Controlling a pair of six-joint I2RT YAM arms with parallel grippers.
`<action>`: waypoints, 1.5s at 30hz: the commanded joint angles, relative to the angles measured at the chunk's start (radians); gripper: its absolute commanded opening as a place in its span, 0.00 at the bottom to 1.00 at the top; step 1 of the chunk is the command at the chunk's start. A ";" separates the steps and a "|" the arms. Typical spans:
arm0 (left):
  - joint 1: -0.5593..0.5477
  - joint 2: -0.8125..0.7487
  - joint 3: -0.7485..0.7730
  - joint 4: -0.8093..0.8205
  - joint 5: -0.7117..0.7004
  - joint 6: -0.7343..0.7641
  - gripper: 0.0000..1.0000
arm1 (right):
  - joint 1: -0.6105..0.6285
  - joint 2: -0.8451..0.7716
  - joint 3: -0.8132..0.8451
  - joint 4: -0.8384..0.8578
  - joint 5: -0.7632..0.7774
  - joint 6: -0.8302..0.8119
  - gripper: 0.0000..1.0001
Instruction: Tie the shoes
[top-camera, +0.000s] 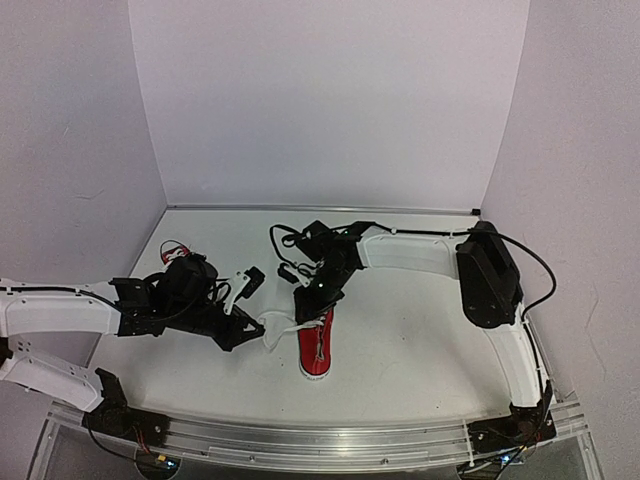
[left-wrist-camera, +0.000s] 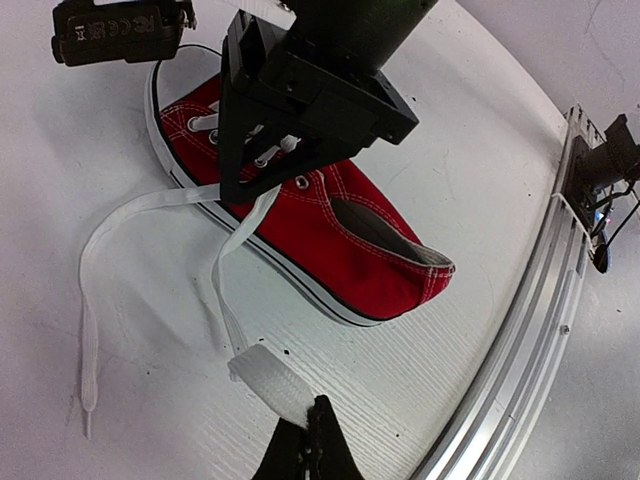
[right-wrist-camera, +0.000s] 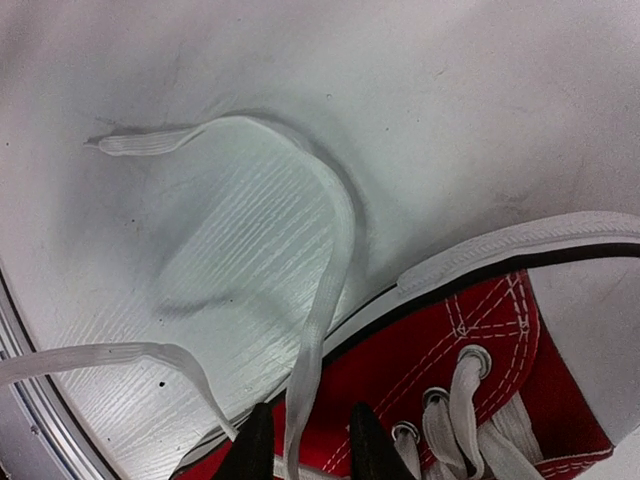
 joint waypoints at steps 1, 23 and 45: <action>0.010 -0.021 0.020 0.044 -0.045 -0.007 0.00 | 0.017 0.012 0.034 -0.034 0.009 -0.037 0.18; 0.087 0.284 0.106 0.450 -0.185 -0.522 0.00 | 0.016 -0.301 -0.237 0.156 0.012 -0.016 0.00; 0.057 0.688 0.275 0.714 -0.030 -0.777 0.00 | 0.016 -0.402 -0.404 0.283 0.005 -0.048 0.00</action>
